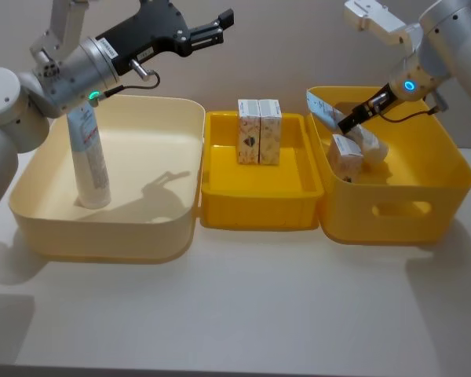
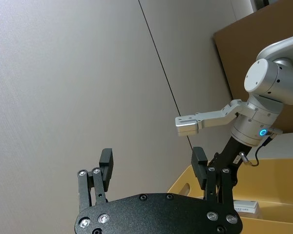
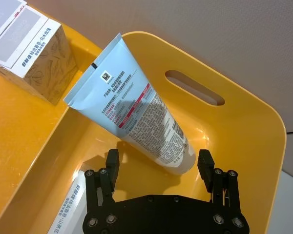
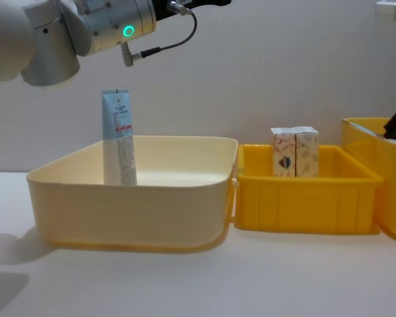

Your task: Bimanual collaborative sorting of washing and personal care products

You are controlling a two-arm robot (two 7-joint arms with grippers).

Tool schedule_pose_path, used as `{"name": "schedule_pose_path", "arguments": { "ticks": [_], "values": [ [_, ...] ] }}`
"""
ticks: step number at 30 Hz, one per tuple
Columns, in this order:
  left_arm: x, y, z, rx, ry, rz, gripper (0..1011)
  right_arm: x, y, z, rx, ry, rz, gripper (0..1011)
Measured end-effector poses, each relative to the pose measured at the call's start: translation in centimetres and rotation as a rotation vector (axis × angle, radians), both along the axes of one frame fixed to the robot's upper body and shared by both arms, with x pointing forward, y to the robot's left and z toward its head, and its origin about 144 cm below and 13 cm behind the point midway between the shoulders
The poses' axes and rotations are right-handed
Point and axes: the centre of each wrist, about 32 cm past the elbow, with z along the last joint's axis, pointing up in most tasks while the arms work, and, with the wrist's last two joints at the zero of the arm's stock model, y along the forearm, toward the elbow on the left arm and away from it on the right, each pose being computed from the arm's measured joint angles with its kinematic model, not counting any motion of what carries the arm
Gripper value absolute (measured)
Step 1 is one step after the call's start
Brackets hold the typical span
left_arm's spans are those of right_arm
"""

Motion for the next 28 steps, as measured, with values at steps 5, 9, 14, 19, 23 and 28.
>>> {"name": "schedule_pose_path", "arguments": {
  "ticks": [5,9,14,19,23,28],
  "values": [
    [0.00,0.00,0.00,0.000,0.000,0.000,1000,0.00,0.00,0.01,-0.001,0.001,0.000,999],
    [0.00,0.00,0.00,0.000,0.000,0.000,1000,0.00,-0.01,0.01,-0.001,0.001,0.000,999],
    [0.00,0.00,0.00,0.000,0.000,0.000,1000,0.00,-0.01,0.01,0.000,0.002,0.000,999],
    [0.00,0.00,0.00,0.000,0.000,0.000,1000,0.00,-0.02,0.03,0.000,0.002,0.000,999],
    [0.00,0.00,0.00,0.000,0.000,0.000,1000,0.00,-0.03,0.03,0.000,0.002,0.000,999],
    [0.00,0.00,0.00,0.000,0.000,0.000,1000,0.00,-0.03,0.02,0.000,0.003,0.000,999]
  ]
}}
